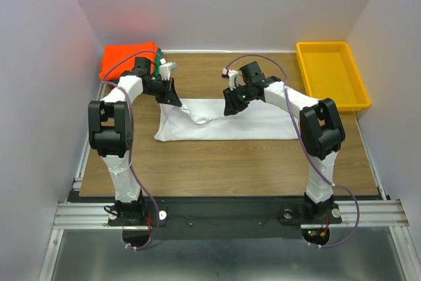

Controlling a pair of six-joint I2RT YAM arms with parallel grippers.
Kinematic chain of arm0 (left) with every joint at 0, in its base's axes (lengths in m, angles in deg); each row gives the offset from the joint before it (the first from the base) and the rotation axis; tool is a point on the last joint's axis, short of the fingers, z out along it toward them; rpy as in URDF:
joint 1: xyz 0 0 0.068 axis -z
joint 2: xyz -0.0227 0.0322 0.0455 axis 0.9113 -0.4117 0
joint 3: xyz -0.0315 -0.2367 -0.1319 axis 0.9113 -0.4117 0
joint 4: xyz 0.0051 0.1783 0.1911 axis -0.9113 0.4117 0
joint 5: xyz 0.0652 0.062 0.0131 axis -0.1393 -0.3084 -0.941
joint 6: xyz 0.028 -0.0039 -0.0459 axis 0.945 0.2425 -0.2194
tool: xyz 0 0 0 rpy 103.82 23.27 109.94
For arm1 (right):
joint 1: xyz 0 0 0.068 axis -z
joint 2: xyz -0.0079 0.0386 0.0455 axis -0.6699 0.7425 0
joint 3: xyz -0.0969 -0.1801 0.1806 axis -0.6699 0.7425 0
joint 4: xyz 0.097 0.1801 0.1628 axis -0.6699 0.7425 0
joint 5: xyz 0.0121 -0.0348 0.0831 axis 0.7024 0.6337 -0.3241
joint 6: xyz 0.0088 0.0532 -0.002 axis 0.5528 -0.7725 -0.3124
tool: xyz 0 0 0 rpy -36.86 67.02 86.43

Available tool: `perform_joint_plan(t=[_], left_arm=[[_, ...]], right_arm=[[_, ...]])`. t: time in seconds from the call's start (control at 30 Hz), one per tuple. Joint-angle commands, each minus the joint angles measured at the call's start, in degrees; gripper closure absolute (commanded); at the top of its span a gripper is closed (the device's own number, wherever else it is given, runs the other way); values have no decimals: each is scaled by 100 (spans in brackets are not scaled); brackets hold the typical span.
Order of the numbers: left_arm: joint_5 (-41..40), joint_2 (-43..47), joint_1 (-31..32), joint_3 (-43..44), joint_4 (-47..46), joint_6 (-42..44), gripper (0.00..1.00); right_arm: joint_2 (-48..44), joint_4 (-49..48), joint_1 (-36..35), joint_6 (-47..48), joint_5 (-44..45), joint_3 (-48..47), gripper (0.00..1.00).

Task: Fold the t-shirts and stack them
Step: Fold the tshirt

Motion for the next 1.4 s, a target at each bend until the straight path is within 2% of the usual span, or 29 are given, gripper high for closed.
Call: perform_joint_plan(t=[0.0,0.17,0.4,0.53,0.73,0.87,1.1,1.37], left_arm=[[562,-226,-2,579,63,-296,100],[764,-552,-10,1010,-296,-761,100],[484,-894,-19,1142,-780,-1316,100],[89,-913,-54,967,-850,-1378,100],[-281,-737,-204,545,-1053,-1606,94],[-159,-745,-248,527,-1114,-1676,92],[9,-780,-248,509,-1167,-1764,90],[132,-895,-248,553,-1185,-1835,87]], right_arm=[[-395,-226,35,288,318,25,60],[-430,-226,44,315,362,69,61],[-369,-226,44,306,424,-10,63],[-369,-217,44,332,520,-19,63],[-369,-217,36,358,582,60,63],[-351,-226,44,227,407,-19,64],[-149,-567,-201,-440,-691,-555,66],[685,-964,-685,-826,-684,-1109,66]])
